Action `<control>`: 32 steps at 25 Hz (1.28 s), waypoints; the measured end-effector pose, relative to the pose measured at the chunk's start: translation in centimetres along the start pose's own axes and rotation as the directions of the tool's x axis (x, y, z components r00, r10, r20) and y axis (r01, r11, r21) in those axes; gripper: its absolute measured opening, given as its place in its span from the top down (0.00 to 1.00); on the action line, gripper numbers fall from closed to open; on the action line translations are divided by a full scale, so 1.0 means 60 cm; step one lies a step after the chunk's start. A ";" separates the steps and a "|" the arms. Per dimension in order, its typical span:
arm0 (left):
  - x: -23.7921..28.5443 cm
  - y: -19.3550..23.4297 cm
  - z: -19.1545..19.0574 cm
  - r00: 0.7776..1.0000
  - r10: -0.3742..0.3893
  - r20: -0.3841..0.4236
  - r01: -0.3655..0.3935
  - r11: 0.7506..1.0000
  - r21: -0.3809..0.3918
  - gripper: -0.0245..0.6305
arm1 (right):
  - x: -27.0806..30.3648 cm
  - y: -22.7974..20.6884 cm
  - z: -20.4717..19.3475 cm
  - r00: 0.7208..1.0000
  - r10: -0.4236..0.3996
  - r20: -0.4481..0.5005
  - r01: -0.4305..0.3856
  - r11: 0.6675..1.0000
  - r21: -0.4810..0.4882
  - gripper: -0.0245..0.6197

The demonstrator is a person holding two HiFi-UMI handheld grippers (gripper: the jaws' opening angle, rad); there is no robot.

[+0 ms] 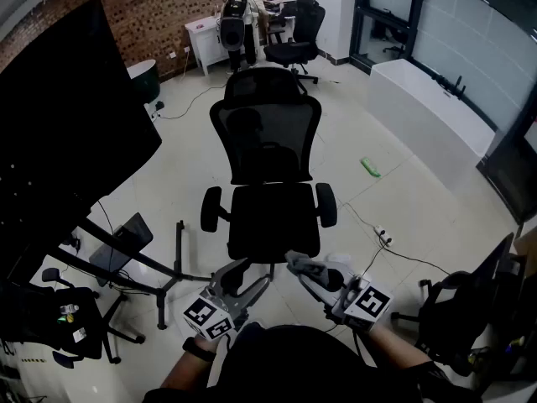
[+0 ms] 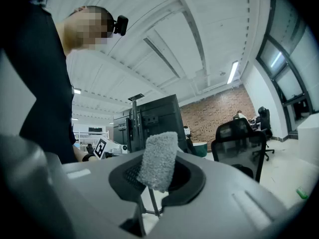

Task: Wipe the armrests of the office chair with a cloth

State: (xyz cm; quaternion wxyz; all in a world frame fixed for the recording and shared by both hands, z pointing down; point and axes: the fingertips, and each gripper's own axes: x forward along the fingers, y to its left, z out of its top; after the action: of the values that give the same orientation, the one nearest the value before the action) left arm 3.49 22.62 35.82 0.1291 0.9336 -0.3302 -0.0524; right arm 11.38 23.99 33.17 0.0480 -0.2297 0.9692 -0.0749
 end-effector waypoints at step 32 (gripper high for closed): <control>0.143 0.419 0.098 0.984 -0.167 -0.069 0.167 0.986 -0.012 0.55 | 0.365 -0.306 0.004 0.989 -0.142 -0.043 0.145 0.987 0.066 0.90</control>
State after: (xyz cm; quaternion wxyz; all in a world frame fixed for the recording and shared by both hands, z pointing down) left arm -6.08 -2.80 36.98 0.1383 0.9589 -0.2459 -0.0314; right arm -0.01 -2.16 34.74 0.0319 -0.2956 0.9477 -0.1160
